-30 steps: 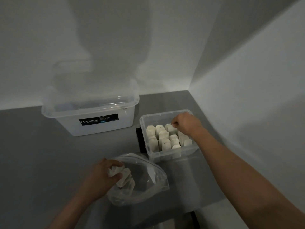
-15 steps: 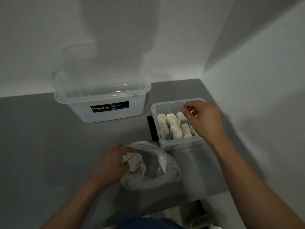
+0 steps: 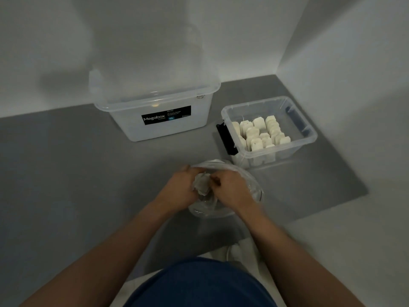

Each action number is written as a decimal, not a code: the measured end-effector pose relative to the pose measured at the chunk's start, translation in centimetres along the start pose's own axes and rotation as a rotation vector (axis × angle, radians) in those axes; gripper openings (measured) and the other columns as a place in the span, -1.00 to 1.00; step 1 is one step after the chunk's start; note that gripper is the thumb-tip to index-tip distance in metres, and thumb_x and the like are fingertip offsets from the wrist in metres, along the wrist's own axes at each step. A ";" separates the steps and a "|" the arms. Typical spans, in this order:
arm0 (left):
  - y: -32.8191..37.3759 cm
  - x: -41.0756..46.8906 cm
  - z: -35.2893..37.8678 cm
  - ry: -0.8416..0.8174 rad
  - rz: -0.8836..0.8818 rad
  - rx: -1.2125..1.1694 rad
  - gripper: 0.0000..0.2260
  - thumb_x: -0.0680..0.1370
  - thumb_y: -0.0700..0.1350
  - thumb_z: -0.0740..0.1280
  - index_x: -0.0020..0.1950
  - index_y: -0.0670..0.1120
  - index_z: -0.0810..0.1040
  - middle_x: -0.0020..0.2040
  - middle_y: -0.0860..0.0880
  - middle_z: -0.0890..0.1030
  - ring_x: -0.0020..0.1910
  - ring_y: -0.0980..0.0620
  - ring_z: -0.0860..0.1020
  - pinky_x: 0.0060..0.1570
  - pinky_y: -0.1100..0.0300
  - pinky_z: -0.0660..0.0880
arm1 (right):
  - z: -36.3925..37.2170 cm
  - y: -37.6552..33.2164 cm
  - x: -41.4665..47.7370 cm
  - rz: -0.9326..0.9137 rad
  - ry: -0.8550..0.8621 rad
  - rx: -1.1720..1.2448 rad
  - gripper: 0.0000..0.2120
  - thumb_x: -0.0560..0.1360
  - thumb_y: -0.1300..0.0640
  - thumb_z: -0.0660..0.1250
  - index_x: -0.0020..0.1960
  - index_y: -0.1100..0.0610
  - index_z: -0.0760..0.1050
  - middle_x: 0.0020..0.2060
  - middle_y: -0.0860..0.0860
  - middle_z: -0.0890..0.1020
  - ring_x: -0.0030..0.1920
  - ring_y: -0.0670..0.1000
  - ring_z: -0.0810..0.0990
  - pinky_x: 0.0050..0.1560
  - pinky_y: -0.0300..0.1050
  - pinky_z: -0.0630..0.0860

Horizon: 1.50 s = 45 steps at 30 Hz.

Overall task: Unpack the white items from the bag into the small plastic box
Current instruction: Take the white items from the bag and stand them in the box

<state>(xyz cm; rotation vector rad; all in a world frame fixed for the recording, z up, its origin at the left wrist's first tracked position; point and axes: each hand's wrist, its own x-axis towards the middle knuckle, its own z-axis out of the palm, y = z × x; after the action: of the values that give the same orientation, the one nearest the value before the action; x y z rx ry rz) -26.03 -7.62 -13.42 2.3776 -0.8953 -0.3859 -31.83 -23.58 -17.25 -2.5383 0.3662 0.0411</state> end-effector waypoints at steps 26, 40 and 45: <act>-2.2 -0.7 -0.9 -0.007 -0.056 -0.074 -0.54 0.38 -0.08 0.47 0.27 0.00 0.53 0.05 0.00 0.48 -0.01 0.04 0.49 -0.06 0.32 0.34 | -1.7 -3.9 -1.2 -0.006 0.024 -0.039 -0.92 0.49 0.18 0.38 -0.10 0.01 0.59 -0.21 -0.07 0.66 -0.18 -0.01 0.63 -0.17 -0.10 0.56; -2.2 0.0 -0.6 0.029 -0.077 -0.032 -0.86 0.43 0.09 0.50 -0.15 0.07 0.62 -0.16 0.02 0.43 -0.22 0.07 0.47 -0.31 0.39 0.24 | -6.4 -5.0 -1.7 -0.126 -0.023 0.054 -0.86 0.55 0.07 0.41 0.10 0.02 0.65 -0.03 -0.05 0.71 -0.06 -0.09 0.65 0.04 -0.15 0.60; -1.8 0.2 -0.4 0.067 -0.180 -0.113 -0.74 0.40 0.16 0.51 -0.02 0.12 0.56 -0.11 0.18 0.42 -0.22 0.24 0.44 -0.27 0.48 0.28 | -11.8 -4.8 -1.5 -0.158 0.066 0.095 -0.88 0.55 0.07 0.44 0.07 0.02 0.69 -0.06 -0.13 0.70 -0.07 -0.16 0.64 0.00 -0.30 0.54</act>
<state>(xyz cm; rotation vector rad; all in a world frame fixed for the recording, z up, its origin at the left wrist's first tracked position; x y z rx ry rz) -24.80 -6.49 -14.20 2.3589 -0.6144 -0.4122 -32.56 -25.81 -4.65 -2.4705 0.1872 -0.1172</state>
